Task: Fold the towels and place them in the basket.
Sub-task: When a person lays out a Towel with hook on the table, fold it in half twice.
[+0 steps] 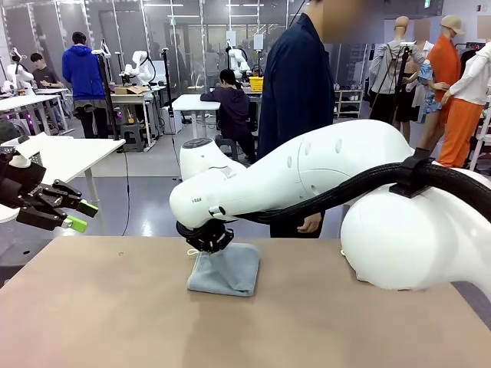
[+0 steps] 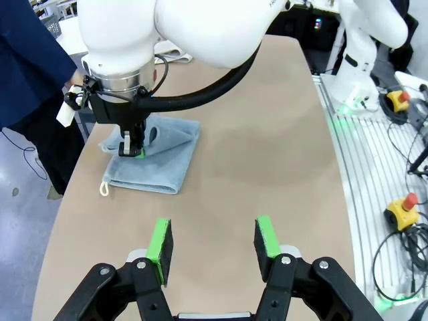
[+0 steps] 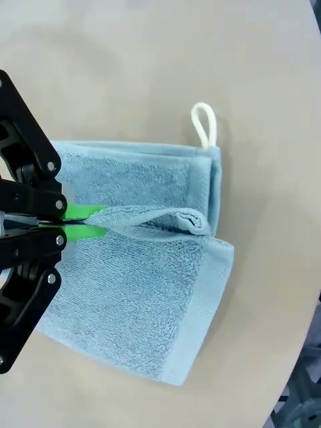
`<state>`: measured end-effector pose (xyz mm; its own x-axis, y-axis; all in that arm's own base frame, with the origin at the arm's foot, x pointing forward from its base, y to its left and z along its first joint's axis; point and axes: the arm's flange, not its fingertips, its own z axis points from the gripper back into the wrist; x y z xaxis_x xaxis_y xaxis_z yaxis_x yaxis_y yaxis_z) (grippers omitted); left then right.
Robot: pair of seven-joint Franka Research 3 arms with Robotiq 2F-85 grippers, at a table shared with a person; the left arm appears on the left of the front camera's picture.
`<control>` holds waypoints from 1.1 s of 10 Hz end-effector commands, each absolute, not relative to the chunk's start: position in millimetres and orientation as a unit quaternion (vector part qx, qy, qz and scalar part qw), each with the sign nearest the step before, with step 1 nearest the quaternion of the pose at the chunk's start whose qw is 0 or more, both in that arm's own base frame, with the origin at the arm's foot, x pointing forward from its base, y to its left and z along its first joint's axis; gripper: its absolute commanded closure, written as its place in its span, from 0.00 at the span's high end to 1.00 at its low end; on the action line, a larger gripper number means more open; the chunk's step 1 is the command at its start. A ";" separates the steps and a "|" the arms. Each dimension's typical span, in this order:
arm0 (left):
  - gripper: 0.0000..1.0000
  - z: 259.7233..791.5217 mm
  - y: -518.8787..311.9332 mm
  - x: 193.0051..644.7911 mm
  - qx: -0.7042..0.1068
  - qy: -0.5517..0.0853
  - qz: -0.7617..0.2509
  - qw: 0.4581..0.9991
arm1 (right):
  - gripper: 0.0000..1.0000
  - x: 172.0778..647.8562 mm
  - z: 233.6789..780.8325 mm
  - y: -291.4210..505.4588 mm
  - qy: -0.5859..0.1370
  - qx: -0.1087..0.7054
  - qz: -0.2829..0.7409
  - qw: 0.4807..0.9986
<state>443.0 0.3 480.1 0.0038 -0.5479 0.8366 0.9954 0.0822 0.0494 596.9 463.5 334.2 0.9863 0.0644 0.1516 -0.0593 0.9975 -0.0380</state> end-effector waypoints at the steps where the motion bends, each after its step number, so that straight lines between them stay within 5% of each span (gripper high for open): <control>1: 0.63 481.1 0.5 442.2 -0.312 -0.370 -0.603 0.634 | 0.00 595.2 337.0 477.7 -0.064 -0.001 0.025 0.998; 5: 0.63 481.1 0.5 442.2 -0.312 -0.370 -0.603 0.634 | 0.00 592.1 333.7 482.5 -0.096 0.020 0.016 0.995; 6: 0.63 481.1 0.5 442.2 -0.312 -0.370 -0.603 0.634 | 0.21 591.1 331.6 483.7 -0.097 0.028 0.018 0.995; 7: 0.63 481.1 0.5 442.2 -0.312 -0.370 -0.603 0.634 | 0.23 590.8 330.2 484.0 -0.086 0.035 0.021 0.995; 8: 0.63 481.1 0.5 442.2 -0.312 -0.370 -0.603 0.634 | 0.40 590.8 330.7 482.9 -0.086 0.035 0.020 0.995; 9: 0.63 481.1 0.5 442.2 -0.312 -0.370 -0.603 0.634 | 0.42 590.1 332.7 481.8 -0.089 0.037 0.018 0.995; 10: 0.63 481.1 0.5 442.2 -0.312 -0.370 -0.603 0.634 | 0.60 588.8 335.8 480.3 -0.098 0.040 0.016 0.994; 11: 0.63 481.1 0.5 442.2 -0.312 -0.370 -0.603 0.634 | 0.62 588.0 339.5 477.2 -0.099 0.040 0.016 0.994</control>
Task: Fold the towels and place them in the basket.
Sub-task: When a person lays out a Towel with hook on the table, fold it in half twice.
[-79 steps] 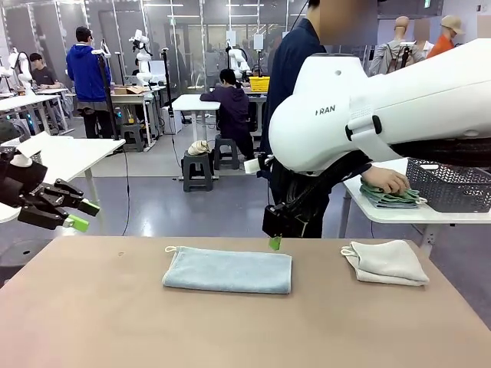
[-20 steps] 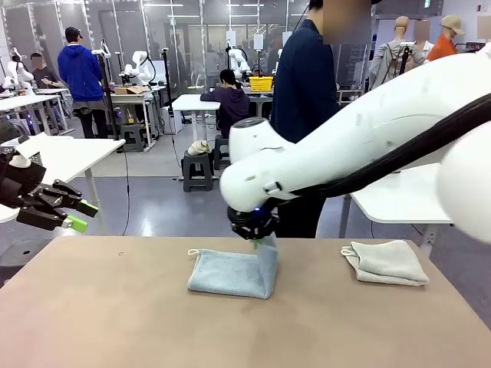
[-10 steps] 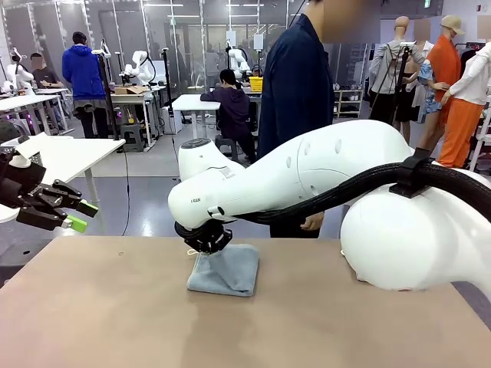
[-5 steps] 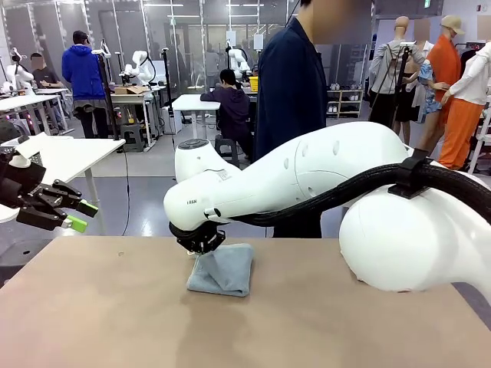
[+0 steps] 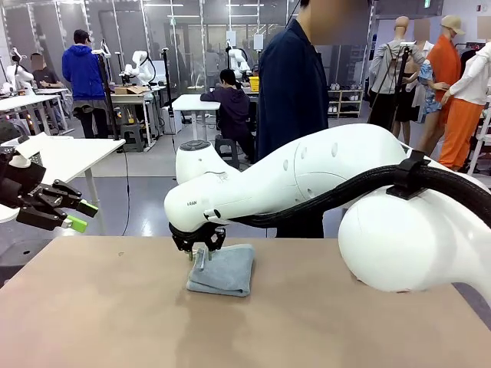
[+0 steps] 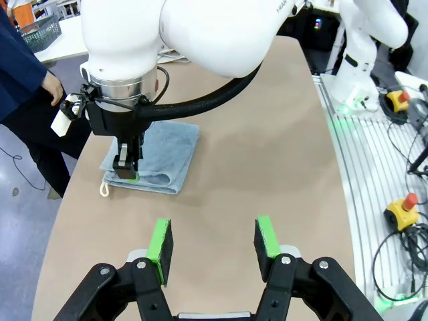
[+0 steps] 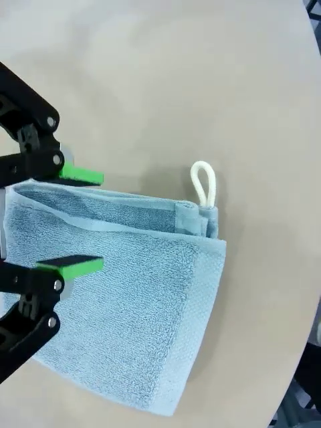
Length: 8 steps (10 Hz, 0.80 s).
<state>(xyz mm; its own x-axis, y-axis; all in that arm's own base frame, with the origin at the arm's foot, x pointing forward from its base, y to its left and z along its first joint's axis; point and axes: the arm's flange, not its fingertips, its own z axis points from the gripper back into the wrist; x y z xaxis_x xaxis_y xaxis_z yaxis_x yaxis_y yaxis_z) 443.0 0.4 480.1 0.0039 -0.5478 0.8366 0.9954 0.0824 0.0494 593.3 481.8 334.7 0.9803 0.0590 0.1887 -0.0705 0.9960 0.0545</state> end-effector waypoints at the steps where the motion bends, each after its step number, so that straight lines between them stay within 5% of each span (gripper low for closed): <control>1: 0.63 481.1 0.5 442.2 -0.312 -0.370 -0.603 0.634 | 0.80 584.0 346.8 470.0 -0.089 0.030 0.020 0.995; 2: 0.63 481.1 0.5 442.2 -0.312 -0.370 -0.603 0.634 | 0.82 578.1 358.0 457.7 -0.073 0.023 0.022 0.997; 3: 0.63 481.1 0.5 442.2 -0.312 -0.370 -0.603 0.634 | 1.00 570.7 373.1 442.7 -0.082 0.019 0.010 0.996; 8: 0.63 481.1 0.5 442.2 -0.312 -0.370 -0.603 0.634 | 1.00 530.6 419.7 349.7 -0.074 0.076 -0.025 0.994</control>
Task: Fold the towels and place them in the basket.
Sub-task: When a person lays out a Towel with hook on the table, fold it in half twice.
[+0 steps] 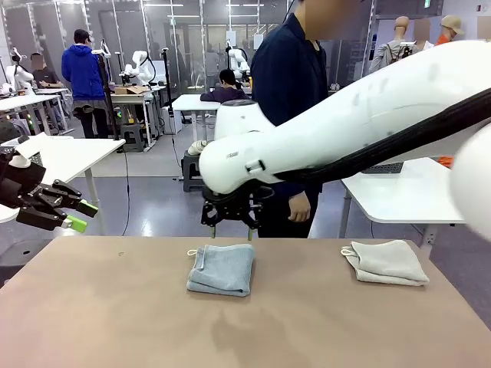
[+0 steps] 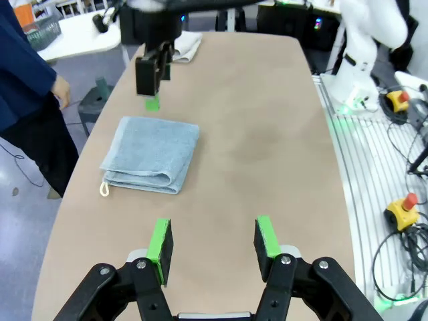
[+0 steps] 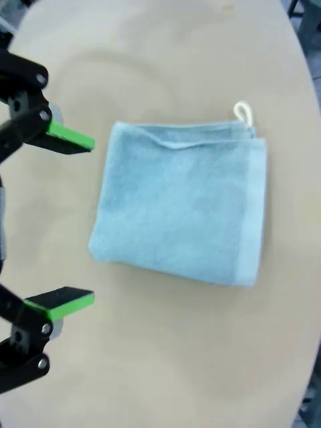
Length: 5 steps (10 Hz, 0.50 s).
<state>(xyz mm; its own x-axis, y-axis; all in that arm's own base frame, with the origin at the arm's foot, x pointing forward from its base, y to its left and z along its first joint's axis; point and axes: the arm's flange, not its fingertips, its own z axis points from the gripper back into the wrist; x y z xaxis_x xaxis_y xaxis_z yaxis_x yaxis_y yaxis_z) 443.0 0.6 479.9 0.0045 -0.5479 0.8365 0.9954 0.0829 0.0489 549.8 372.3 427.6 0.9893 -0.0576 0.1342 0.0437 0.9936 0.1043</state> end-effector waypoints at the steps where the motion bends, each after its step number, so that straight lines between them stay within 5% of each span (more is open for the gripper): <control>1: 0.63 481.1 0.5 442.2 -0.312 -0.370 -0.603 0.634 | 1.00 526.0 421.9 340.1 -0.076 0.080 -0.034 0.993; 5: 0.63 481.1 0.5 442.2 -0.312 -0.370 -0.603 0.634 | 1.00 531.5 428.4 337.4 -0.073 0.059 -0.042 0.995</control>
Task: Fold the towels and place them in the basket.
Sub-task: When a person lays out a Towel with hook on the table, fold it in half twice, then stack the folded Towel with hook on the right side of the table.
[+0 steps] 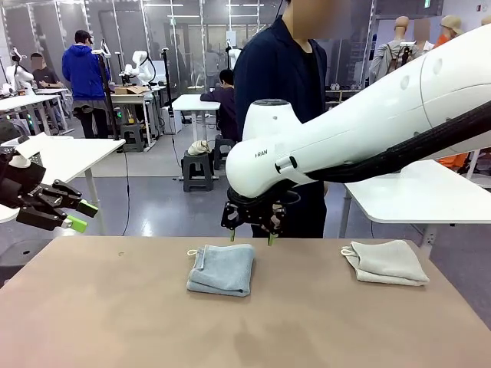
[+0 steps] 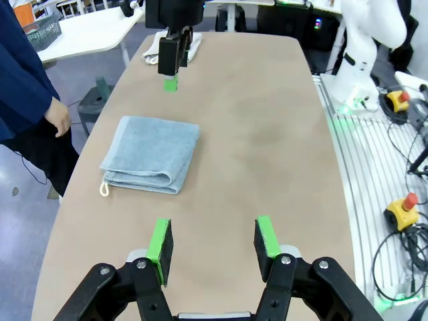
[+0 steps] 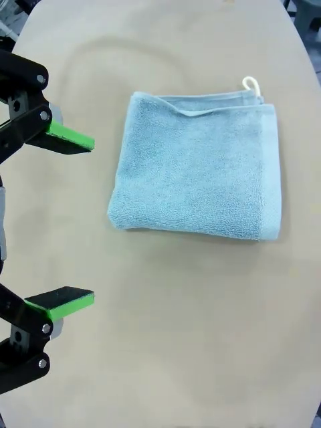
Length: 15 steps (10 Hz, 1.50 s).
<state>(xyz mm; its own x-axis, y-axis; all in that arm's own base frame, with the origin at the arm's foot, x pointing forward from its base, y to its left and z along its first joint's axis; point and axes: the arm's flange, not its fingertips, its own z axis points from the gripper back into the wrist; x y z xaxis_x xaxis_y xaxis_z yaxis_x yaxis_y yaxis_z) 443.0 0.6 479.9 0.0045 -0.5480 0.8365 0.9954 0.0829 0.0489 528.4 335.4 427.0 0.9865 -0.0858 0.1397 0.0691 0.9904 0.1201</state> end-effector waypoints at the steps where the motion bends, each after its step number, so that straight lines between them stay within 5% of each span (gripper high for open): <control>1: 0.63 481.1 0.5 442.2 -0.312 -0.370 -0.603 0.634 | 1.00 531.5 428.4 337.4 -0.073 0.059 -0.042 0.995; 15: 0.63 481.1 0.5 442.2 -0.312 -0.370 -0.603 0.634 | 1.00 531.4 398.0 341.4 -0.080 0.057 -0.042 0.994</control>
<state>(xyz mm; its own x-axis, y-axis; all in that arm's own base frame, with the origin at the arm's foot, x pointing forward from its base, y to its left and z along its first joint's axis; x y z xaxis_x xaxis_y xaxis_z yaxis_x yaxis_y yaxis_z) 443.0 0.6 479.9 0.0045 -0.5480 0.8365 0.9954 0.0828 0.0489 531.3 339.5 415.8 0.9879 -0.0814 0.1322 0.0657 0.9907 0.1188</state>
